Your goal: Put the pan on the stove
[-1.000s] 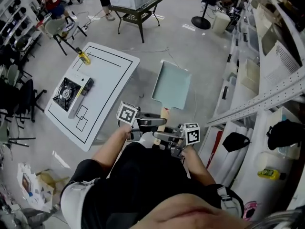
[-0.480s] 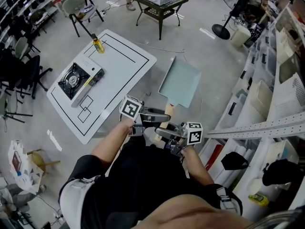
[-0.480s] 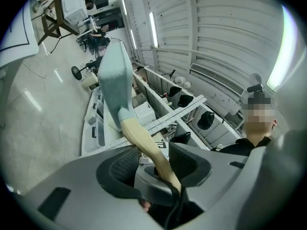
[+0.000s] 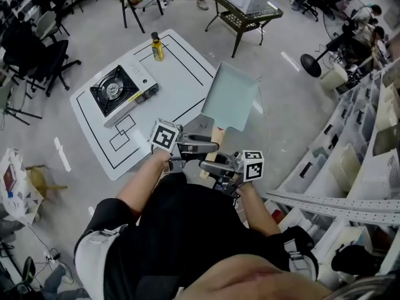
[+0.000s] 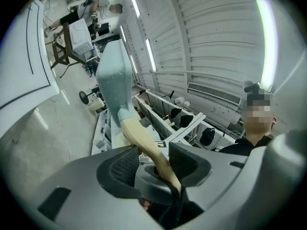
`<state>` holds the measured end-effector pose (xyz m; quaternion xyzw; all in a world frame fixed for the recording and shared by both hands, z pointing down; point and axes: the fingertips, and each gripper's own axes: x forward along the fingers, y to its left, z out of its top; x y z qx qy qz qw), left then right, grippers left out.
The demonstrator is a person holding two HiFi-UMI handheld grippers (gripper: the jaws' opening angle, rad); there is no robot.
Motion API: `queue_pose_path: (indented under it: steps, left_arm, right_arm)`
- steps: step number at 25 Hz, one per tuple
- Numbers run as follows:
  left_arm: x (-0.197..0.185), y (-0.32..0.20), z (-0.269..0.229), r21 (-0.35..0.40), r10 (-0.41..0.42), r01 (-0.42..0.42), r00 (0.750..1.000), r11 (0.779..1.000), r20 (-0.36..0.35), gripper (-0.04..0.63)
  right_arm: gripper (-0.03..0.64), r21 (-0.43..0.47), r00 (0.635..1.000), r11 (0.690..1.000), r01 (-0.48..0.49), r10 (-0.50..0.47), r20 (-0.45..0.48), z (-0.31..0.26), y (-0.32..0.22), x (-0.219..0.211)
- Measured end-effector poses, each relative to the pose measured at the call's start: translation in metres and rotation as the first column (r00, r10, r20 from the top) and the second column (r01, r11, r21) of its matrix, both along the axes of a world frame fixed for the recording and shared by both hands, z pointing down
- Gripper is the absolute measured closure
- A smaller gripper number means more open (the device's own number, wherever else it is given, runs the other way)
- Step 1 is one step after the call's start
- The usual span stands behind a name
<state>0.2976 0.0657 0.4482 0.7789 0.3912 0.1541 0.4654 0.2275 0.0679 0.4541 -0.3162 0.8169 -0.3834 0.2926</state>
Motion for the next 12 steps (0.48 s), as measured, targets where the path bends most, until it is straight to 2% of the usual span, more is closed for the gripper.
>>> queue_pose_path:
  steps: [5, 12]
  left_arm:
    - [-0.015, -0.073, -0.008, 0.025, -0.129, 0.130, 0.991, 0.991, -0.019, 0.393]
    - [-0.046, -0.177, -0.007, 0.006, -0.318, 0.318, 0.947, 0.948, -0.039, 0.393]
  right_arm:
    - [0.445, 0.007, 0.989, 0.990, 0.143, -0.143, -0.035, -0.005, -0.063, -0.014]
    - [0.445, -0.017, 0.939, 0.940, 0.341, -0.341, -0.048, -0.009, -0.151, -0.042]
